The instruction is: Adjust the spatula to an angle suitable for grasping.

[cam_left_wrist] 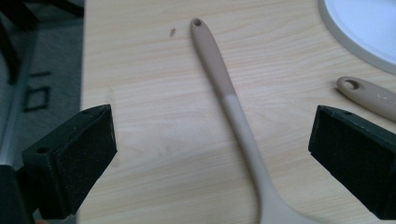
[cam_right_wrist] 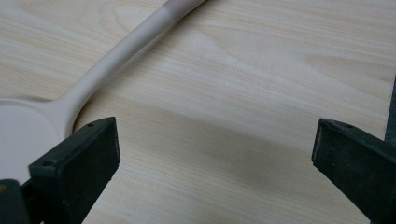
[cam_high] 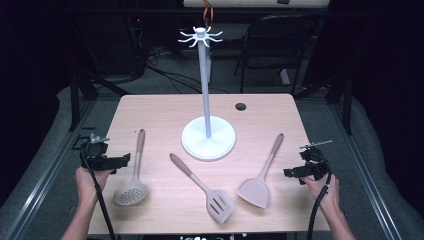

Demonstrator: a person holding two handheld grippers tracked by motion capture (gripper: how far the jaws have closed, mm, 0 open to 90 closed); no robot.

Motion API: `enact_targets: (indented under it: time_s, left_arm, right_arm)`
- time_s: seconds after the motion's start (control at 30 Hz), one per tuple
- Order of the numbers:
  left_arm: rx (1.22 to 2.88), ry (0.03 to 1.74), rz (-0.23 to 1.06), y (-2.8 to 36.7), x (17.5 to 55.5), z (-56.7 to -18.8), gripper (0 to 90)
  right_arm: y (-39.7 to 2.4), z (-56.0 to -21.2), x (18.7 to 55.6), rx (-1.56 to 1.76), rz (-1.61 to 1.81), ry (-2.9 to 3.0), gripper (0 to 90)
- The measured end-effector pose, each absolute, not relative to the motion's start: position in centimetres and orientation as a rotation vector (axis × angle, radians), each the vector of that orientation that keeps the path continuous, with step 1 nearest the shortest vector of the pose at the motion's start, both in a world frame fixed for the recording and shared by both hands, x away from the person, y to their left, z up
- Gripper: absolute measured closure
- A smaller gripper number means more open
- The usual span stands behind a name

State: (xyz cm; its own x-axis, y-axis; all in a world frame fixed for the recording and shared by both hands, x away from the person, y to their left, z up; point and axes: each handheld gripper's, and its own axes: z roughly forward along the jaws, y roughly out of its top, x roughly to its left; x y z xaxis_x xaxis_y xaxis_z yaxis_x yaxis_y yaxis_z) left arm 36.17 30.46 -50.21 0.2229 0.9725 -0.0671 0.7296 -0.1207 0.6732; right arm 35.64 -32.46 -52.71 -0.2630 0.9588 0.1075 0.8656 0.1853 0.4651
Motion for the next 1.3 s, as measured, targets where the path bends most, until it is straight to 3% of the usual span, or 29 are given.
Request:
enact_targets:
  time_s: [0.2,0.37,0.57,0.73,0.8,0.93,1.3]
  left_arm:
    - [1.910,1.560,0.489,29.8,35.6,-50.3,0.1]
    - [1.777,1.611,0.472,29.9,35.7,-49.0,0.0]
    - [1.829,1.604,0.504,29.0,36.7,-49.5,0.0]
    - [1.922,1.568,0.521,28.3,37.3,-50.0,0.0]
    - [2.017,1.543,0.626,27.7,37.2,-50.2,0.0]
    - [2.014,1.535,0.606,28.0,37.2,-50.5,0.0]
    - [1.995,1.556,0.552,28.7,37.2,-50.8,0.1]
  right_arm:
    - [-32.0,-52.6,35.8,1.764,0.636,2.257,1.9]
    - [-30.4,-52.0,37.2,1.767,0.629,2.260,3.6]
    - [-29.0,-52.2,39.1,1.840,0.696,2.258,5.0]
    - [-28.0,-52.3,39.1,1.840,0.708,2.274,12.8]
    - [-27.1,-52.9,39.2,1.836,0.665,2.315,14.9]
    - [-26.4,-53.6,39.4,1.816,0.601,2.329,19.0]
    - [-24.4,-54.3,39.6,1.826,0.585,2.350,45.2]
